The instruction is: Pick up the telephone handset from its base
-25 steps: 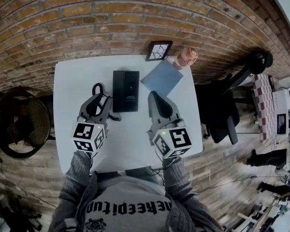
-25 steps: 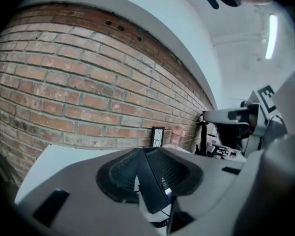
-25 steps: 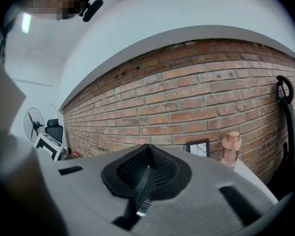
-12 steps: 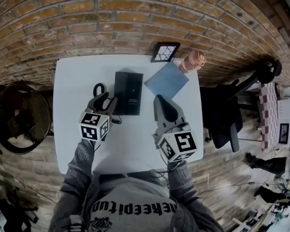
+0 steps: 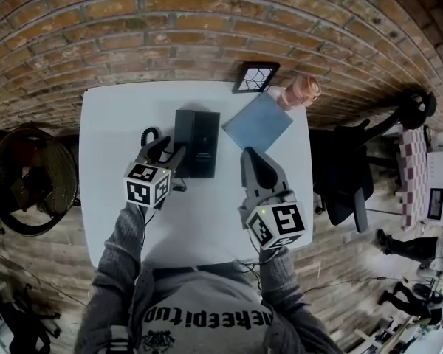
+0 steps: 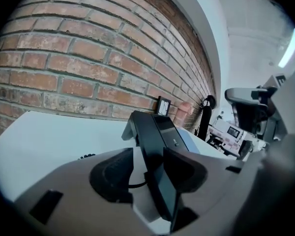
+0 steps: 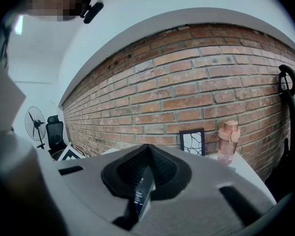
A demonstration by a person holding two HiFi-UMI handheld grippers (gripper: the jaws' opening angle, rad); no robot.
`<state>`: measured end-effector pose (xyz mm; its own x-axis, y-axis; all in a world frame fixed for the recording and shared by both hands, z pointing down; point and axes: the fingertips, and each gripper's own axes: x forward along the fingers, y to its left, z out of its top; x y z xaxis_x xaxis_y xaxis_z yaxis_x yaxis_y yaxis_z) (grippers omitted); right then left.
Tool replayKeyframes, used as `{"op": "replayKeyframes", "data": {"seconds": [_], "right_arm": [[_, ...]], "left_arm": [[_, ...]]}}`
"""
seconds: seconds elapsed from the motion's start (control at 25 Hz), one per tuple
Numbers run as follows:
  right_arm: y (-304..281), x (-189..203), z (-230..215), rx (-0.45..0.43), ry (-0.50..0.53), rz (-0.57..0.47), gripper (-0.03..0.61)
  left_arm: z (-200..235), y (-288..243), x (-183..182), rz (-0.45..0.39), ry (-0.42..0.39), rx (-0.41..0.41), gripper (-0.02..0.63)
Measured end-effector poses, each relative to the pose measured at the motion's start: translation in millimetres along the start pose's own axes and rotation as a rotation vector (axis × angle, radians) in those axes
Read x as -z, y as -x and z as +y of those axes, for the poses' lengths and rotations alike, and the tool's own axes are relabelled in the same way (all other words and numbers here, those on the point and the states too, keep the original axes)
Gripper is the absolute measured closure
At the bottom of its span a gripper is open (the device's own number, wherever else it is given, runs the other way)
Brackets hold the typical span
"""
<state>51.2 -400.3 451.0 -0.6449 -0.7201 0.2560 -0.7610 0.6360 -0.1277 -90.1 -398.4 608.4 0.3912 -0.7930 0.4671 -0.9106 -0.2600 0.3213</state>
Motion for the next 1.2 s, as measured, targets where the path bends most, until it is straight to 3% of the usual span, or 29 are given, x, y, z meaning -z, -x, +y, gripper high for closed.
{"op": "replayKeyframes", "data": {"seconds": [0.28,0.8,1.2], "right_arm": [[-3,6,-3,0.011,-0.007,0.015,0.574],[-6,4,-10,0.038,0.0,0.014,0.574],[-4,-3,-9,0.054,0.002,-0.003,0.574]], "left_arm": [[-8,-7,0,0.024,0.038,0.137,0.431],[-10,-14,-2,0.044,0.017,0.18,0.433],[-4,-9,-8,0.044,0.211,0.195,0.511]]}}
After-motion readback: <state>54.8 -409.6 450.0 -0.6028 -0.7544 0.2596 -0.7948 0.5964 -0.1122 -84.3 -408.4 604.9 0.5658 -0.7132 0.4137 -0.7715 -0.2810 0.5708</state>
